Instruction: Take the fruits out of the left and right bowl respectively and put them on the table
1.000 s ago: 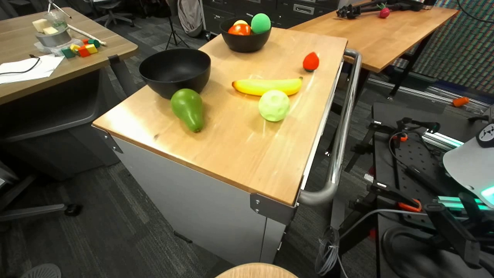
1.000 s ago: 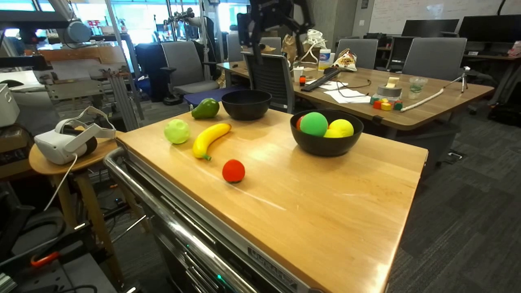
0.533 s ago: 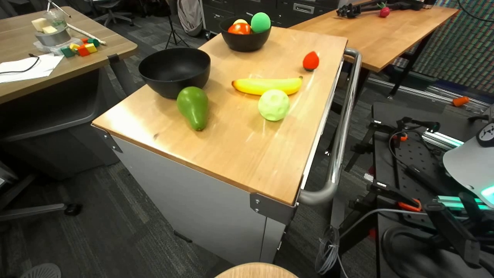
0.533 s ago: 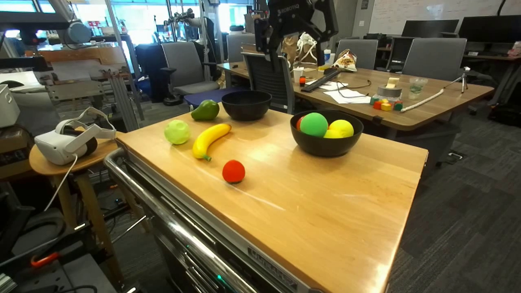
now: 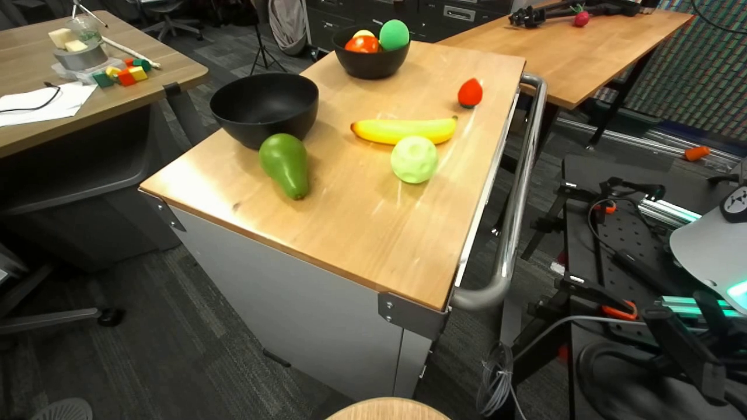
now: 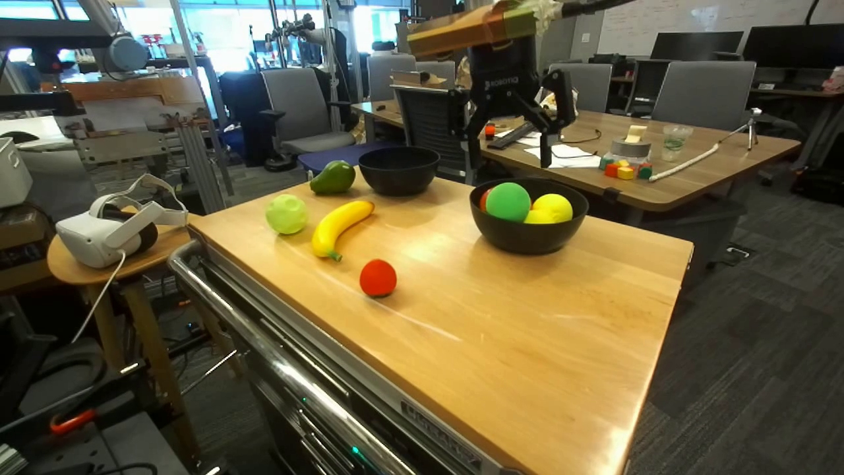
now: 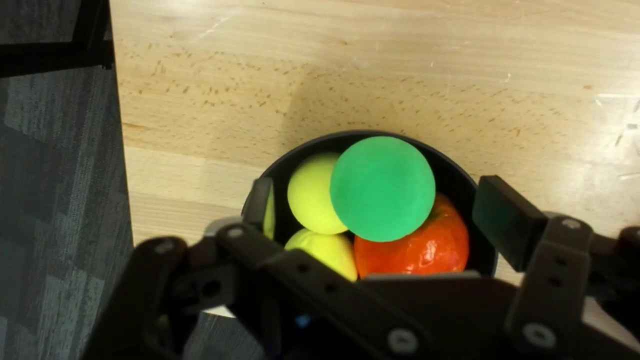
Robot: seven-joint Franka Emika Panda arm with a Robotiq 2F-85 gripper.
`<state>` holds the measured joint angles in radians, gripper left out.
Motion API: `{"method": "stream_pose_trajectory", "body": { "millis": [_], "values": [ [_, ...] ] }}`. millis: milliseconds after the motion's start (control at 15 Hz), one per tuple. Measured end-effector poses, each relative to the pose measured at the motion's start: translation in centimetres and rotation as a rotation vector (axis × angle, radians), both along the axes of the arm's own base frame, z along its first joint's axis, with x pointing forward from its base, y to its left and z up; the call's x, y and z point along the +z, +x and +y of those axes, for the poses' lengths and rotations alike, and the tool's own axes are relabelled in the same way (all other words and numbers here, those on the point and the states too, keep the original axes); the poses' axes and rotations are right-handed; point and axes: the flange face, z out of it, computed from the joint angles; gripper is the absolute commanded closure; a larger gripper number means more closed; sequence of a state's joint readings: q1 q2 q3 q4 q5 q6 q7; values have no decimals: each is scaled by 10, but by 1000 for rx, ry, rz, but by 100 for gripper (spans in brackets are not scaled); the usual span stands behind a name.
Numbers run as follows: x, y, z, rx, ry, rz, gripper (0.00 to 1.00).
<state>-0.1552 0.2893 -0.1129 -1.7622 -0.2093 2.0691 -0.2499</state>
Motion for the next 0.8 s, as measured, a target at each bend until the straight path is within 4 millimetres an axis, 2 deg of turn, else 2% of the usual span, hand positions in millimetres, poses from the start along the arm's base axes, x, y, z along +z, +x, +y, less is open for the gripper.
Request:
{"method": "stream_pose_trajectory", "body": {
  "millis": [333,400,467,800],
  "values": [
    [-27,20,-16,-29,43,7,0],
    [-30,24,-17,-30,49,7,25],
    [-33,26,-18,-30,54,8,26],
    [-48,33,-15,-21,69,27,66]
  ]
}}
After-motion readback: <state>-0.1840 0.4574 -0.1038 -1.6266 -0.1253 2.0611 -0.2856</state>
